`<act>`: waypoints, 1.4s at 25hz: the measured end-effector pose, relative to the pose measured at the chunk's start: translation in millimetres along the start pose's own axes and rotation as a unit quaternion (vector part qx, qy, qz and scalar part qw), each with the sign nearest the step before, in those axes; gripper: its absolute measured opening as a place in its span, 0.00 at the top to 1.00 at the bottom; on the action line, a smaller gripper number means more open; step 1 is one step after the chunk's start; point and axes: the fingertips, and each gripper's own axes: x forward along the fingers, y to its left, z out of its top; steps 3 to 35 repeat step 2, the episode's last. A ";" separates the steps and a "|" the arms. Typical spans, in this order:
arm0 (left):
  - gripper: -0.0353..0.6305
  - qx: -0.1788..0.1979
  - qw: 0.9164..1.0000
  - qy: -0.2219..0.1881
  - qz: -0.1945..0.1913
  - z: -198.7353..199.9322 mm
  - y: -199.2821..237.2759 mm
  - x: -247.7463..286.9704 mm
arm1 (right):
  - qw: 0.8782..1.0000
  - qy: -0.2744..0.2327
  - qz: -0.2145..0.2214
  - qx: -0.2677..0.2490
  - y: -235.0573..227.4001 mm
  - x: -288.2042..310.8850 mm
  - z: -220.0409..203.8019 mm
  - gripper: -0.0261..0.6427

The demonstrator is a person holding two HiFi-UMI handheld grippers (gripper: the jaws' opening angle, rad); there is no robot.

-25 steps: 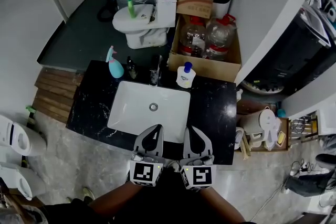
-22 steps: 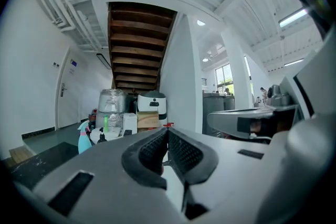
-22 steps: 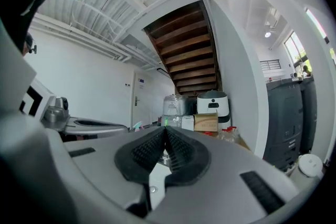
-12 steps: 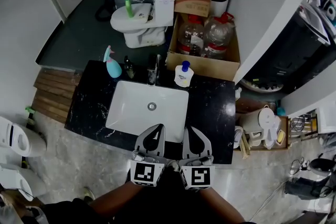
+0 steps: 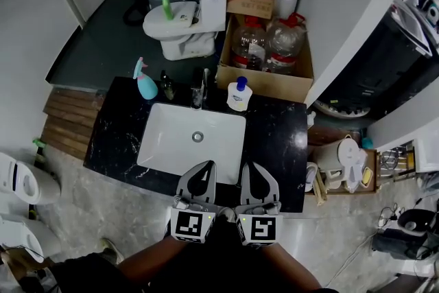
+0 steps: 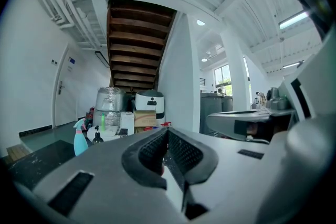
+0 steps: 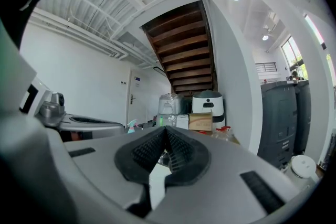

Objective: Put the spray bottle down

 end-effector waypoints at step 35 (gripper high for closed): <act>0.93 0.010 1.000 0.005 -0.004 -2.6 0.3 0.6 | 1.000 0.002 0.002 -0.010 0.0 1.4 3.6 0.94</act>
